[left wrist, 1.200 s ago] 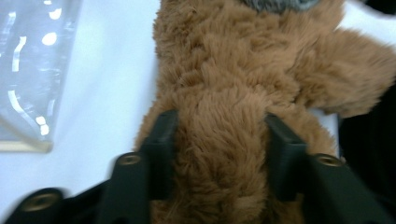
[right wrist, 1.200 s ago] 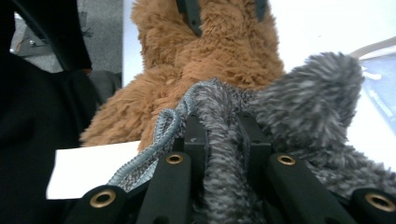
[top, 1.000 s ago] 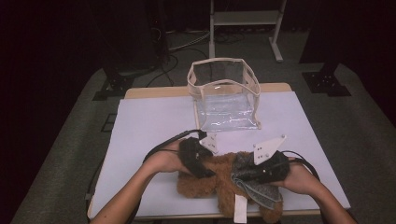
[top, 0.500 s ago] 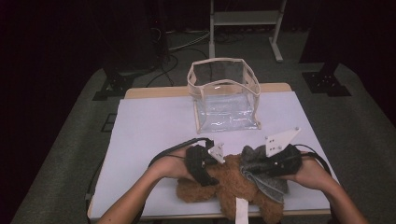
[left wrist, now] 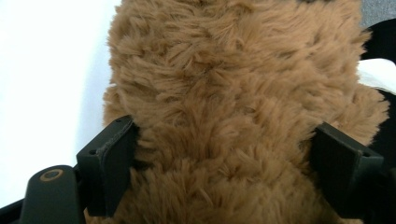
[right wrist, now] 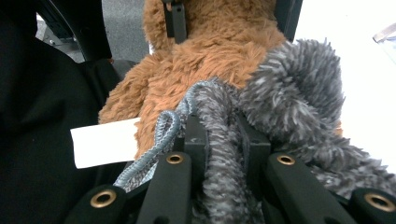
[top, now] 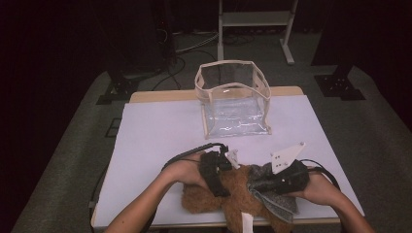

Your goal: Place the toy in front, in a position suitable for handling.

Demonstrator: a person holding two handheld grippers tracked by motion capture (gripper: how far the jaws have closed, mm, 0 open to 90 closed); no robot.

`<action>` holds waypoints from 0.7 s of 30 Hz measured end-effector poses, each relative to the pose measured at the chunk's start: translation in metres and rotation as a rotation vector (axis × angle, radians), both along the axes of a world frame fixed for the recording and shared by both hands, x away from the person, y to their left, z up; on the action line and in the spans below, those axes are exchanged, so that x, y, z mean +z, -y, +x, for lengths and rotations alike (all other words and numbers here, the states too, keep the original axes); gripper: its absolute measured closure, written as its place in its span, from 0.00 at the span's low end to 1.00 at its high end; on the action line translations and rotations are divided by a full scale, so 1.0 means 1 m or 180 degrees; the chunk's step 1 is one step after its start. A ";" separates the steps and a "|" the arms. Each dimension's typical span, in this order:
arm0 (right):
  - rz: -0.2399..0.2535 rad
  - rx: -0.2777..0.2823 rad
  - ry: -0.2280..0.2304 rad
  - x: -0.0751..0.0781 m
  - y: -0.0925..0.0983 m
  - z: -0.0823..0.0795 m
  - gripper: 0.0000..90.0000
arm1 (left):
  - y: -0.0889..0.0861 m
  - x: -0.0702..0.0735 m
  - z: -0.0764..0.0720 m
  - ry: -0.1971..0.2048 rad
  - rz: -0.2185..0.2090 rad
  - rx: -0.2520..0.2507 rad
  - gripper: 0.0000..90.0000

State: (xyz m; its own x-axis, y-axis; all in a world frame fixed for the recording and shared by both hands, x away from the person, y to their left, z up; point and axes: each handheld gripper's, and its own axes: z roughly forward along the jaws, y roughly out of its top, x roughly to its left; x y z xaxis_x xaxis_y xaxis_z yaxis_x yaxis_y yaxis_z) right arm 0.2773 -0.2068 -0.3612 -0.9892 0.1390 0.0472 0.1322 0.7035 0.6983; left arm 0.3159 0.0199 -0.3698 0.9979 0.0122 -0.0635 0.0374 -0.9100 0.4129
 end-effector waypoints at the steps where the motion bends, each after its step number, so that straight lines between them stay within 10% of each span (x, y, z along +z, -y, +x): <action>1: 0.0003 0.0010 0.0004 0.000 -0.001 0.000 0.85 | 0.000 -0.001 0.000 0.0003 0.0006 -0.0025 0.27; 4: 0.0023 0.0003 0.0009 0.003 -0.002 0.002 0.85 | 0.001 0.000 0.004 -0.0034 0.0020 -0.0041 0.46; 10: 0.0136 -0.0123 0.0014 0.013 0.008 0.016 0.84 | -0.002 0.015 0.007 0.0278 -0.0156 0.0070 0.60; 21: 0.0113 -0.0206 0.0184 0.036 -0.005 0.050 0.84 | -0.017 0.035 0.025 0.0864 -0.0196 0.0350 0.64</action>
